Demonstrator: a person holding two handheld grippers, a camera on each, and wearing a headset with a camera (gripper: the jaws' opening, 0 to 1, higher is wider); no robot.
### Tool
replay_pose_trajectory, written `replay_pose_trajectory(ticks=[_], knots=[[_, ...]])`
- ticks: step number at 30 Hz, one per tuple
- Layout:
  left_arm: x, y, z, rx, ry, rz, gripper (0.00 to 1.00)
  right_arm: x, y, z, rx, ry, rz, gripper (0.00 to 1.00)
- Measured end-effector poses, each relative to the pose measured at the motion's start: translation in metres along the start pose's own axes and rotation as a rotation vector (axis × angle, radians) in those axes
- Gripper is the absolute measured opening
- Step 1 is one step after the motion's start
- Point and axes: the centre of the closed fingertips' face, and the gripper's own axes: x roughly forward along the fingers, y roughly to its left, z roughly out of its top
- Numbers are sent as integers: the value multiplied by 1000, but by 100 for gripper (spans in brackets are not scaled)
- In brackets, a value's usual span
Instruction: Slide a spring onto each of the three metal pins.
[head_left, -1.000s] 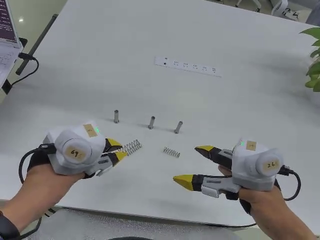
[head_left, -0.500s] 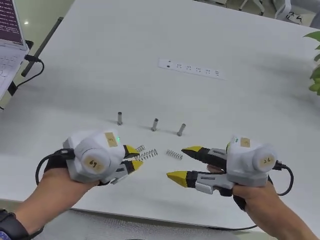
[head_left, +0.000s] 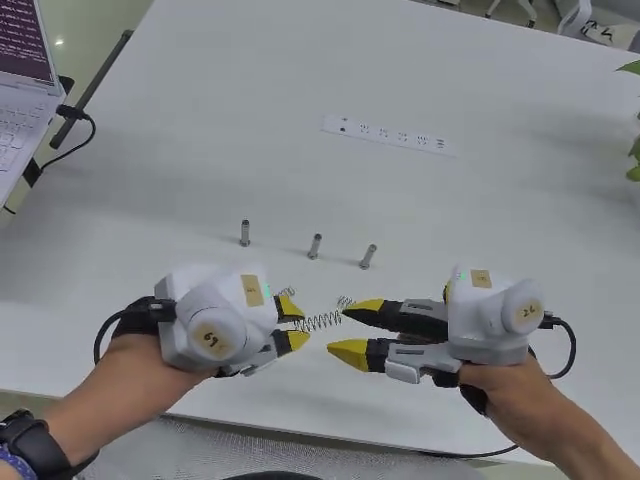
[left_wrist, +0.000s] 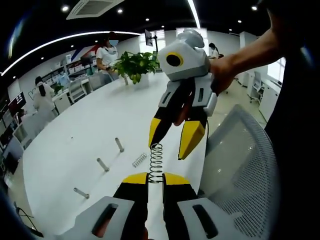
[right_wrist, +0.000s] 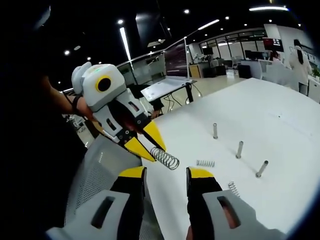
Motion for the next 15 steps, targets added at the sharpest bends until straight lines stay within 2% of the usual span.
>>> replay_pose_trajectory(ticks=[7, 15], knots=[[2, -7, 0, 26, 8, -24, 2, 1, 6, -2, 5, 1, 35, 25], [3, -8, 0, 55, 20, -33, 2, -1, 8, -1, 9, 0, 51, 21]])
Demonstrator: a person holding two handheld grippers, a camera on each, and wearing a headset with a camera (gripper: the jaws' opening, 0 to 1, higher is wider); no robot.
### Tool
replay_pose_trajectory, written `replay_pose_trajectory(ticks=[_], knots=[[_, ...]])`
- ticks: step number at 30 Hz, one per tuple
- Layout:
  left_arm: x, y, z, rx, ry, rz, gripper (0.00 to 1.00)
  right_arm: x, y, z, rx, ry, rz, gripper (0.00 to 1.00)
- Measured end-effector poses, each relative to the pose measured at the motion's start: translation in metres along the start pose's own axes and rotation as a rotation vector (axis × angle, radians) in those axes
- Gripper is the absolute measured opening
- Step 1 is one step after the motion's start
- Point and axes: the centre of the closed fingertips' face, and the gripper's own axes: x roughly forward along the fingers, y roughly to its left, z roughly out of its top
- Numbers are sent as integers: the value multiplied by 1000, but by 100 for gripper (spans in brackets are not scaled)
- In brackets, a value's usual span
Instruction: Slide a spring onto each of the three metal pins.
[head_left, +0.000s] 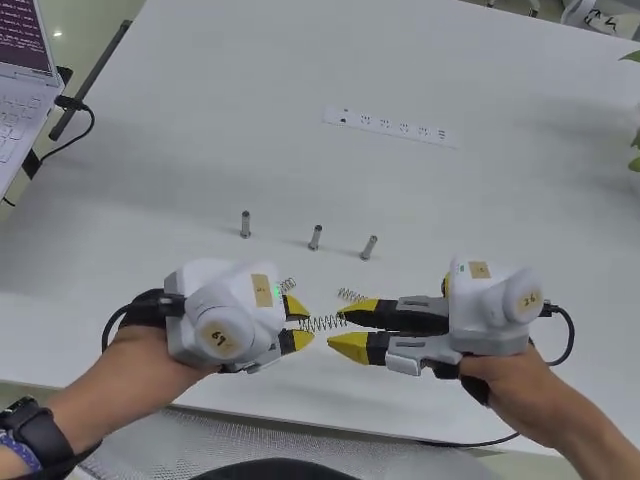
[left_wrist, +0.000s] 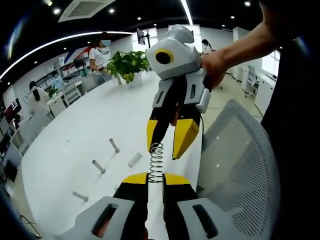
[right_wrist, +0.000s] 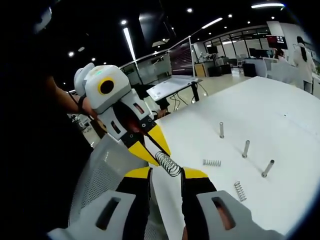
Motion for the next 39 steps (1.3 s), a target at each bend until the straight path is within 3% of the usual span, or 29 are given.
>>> replay_pose_trajectory(ticks=[13, 27, 39], knots=[[9, -6, 0, 18, 4, -20, 2, -2, 5, 7, -11, 5, 23, 14], [14, -1, 7, -51, -38, -20, 2, 2, 3, 22, -75, 37, 32, 10], [15, -2, 3, -77, -50, -21, 2, -5, 1, 15, -179, 152, 54, 15]])
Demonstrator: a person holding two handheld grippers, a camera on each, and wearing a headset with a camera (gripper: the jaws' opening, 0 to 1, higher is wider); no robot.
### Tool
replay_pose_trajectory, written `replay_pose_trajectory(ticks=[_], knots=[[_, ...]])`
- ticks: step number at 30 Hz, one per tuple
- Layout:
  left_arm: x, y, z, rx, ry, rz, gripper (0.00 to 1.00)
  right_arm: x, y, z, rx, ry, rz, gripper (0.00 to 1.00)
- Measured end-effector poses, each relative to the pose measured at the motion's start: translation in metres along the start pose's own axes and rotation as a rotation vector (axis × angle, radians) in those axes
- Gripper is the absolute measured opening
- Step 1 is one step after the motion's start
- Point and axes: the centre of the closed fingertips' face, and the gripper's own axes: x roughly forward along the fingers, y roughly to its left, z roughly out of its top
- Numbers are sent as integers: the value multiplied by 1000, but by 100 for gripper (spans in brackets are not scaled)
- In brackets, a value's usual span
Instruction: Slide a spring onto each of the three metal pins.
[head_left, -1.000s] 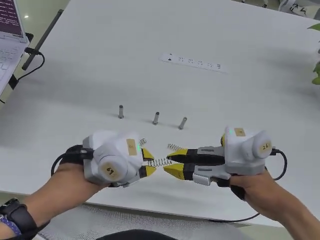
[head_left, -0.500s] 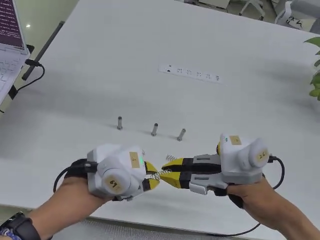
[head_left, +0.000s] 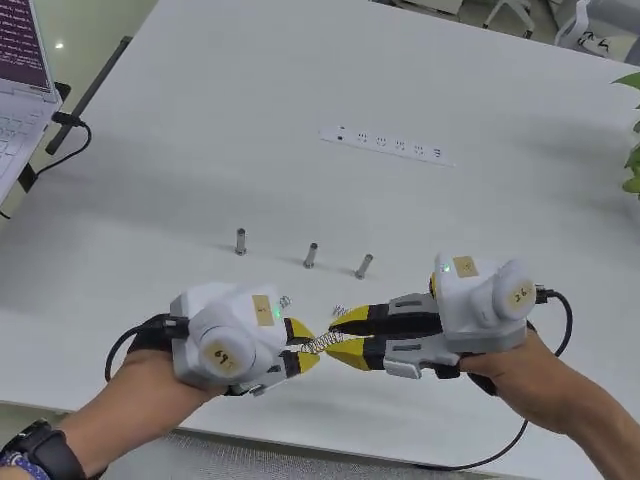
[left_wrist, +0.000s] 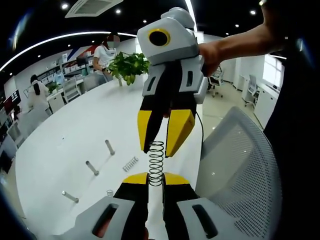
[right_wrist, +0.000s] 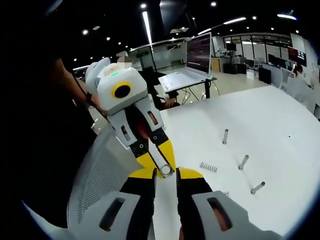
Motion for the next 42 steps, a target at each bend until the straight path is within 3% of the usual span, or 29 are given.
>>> replay_pose_trajectory(ticks=[15, 42], knots=[[1, -3, 9, 18, -23, -27, 2, 4, 0, -1, -183, 154, 37, 18], [4, -10, 13, 55, -18, -72, 2, 4, 9, -10, -286, 224, 79, 12]])
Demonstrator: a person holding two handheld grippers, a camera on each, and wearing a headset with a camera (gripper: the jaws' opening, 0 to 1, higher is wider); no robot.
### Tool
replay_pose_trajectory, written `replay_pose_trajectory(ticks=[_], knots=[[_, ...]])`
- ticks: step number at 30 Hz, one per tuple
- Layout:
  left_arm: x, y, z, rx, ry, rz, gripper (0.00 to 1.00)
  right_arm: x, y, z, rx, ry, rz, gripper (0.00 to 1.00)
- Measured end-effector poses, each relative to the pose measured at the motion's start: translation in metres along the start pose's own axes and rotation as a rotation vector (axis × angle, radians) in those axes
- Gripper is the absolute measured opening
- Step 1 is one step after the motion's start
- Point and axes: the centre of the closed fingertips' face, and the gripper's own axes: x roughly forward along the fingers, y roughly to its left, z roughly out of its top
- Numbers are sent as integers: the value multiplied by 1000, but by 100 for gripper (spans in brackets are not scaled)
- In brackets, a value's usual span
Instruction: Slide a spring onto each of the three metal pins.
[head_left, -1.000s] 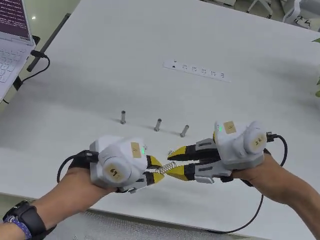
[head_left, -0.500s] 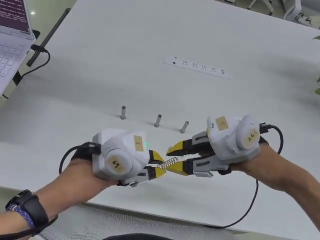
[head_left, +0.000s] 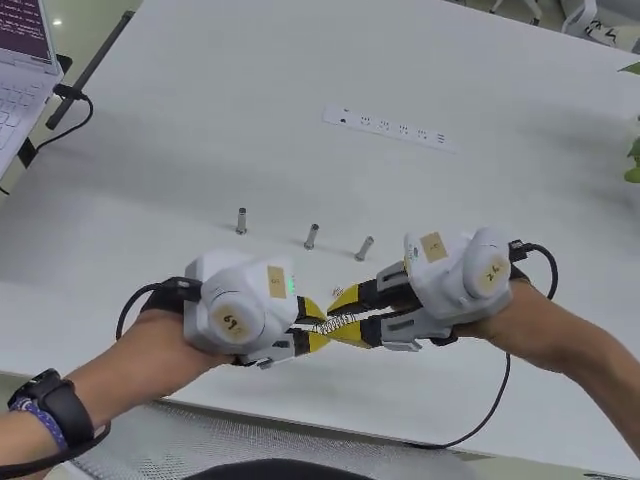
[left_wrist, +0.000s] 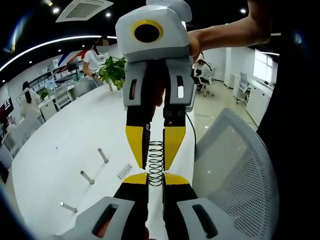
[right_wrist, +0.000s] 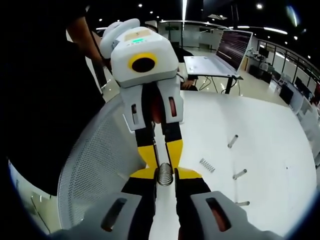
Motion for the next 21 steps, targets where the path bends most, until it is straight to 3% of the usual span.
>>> replay_pose_trajectory(ticks=[6, 10, 21], knots=[[0, 0, 0, 8, 3, -7, 2, 0, 2, 0, -19, 2, 13, 10], [-1, -1, -1, 13, 9, -13, 2, 2, 3, -4, -40, 36, 19, 10], [1, -1, -3, -2, 5, -18, 2, 3, 2, -5, -51, 37, 7, 9]])
